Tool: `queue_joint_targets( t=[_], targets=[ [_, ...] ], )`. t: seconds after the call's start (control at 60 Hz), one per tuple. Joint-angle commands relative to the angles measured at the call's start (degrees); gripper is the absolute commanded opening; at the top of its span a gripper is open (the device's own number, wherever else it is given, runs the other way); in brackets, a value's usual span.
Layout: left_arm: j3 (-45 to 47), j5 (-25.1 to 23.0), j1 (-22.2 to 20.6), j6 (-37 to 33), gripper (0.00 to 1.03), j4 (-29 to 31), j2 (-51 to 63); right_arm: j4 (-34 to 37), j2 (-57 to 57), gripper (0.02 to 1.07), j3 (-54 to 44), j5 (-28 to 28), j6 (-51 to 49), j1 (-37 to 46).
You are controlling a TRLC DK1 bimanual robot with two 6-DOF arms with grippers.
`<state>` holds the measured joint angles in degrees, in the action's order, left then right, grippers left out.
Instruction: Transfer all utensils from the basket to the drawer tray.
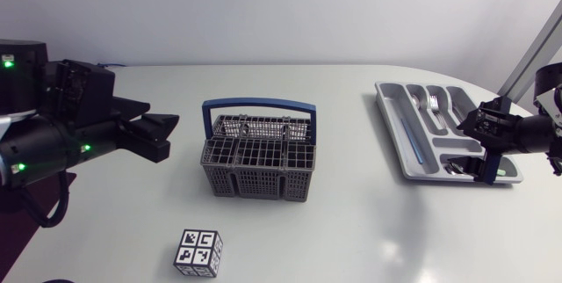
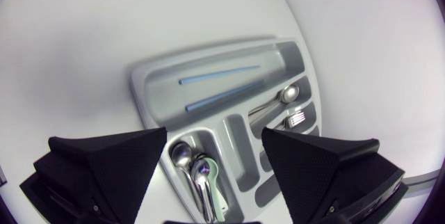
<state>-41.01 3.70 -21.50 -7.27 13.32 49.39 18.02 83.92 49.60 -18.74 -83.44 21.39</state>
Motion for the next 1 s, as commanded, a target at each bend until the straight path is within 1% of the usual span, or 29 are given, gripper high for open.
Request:
queue_joint_targets(
  t=[0.0, 0.067, 0.167, 0.233, 0.283, 0.35, 0.383, 0.417, 0.633, 0.767, 0.9, 0.983],
  targets=[
    [2.25, 0.34, 1.46, -1.61, 0.73, 0.21, -2.63, 0.96, -4.12, 1.03, -3.29, -1.30, 6.71, -2.49],
    [3.05, 0.34, 2.42, -1.96, 0.75, 0.48, -3.86, 0.96, -7.19, 1.03, -4.96, -1.47, 11.02, -5.04],
    [4.54, 0.34, 4.18, -2.31, 0.80, 1.09, -6.58, 0.70, -11.76, 1.03, -7.33, -1.56, 17.43, -8.82],
    [5.51, 0.34, 5.41, -2.49, 0.81, 1.27, -8.08, 0.70, -14.22, 1.03, -8.12, -1.38, 22.27, -10.84],
    [6.30, 0.34, 6.29, -2.84, 0.85, 1.18, -9.48, 0.61, -16.33, 1.03, -8.91, -1.12, 25.52, -12.77],
    [7.26, 0.34, 7.26, -3.19, 0.85, 1.27, -10.89, 0.26, -18.53, 1.03, -9.61, -0.42, 30.70, -14.88],
    [7.97, 0.34, 7.79, -3.19, 0.90, 1.36, -11.86, 0.44, -19.23, 1.03, -9.88, 0.29, 32.99, -15.94],
    [8.58, 0.34, 8.05, -3.19, 0.90, 1.36, -12.82, 0.61, -20.20, 1.03, -10.14, 0.81, 34.66, -16.90],
    [12.89, 0.34, 8.49, -3.10, 0.91, 0.74, -20.38, 0.61, -29.69, 1.03, -13.39, 2.04, 45.73, -19.37],
    [16.58, -0.16, 10.24, -1.83, 0.91, -0.99, -24.41, 0.17, -36.81, 1.03, -16.12, 3.27, 50.22, -19.63],
    [20.55, -0.73, 12.07, -0.35, 0.91, -2.99, -28.46, -0.71, -44.11, 1.03, -19.46, 6.61, 54.35, -20.42],
    [22.97, -1.09, 13.19, 0.55, 0.91, -4.22, -30.95, -2.99, -49.29, 1.03, -22.53, 10.92, 58.48, -21.91]
  ],
)
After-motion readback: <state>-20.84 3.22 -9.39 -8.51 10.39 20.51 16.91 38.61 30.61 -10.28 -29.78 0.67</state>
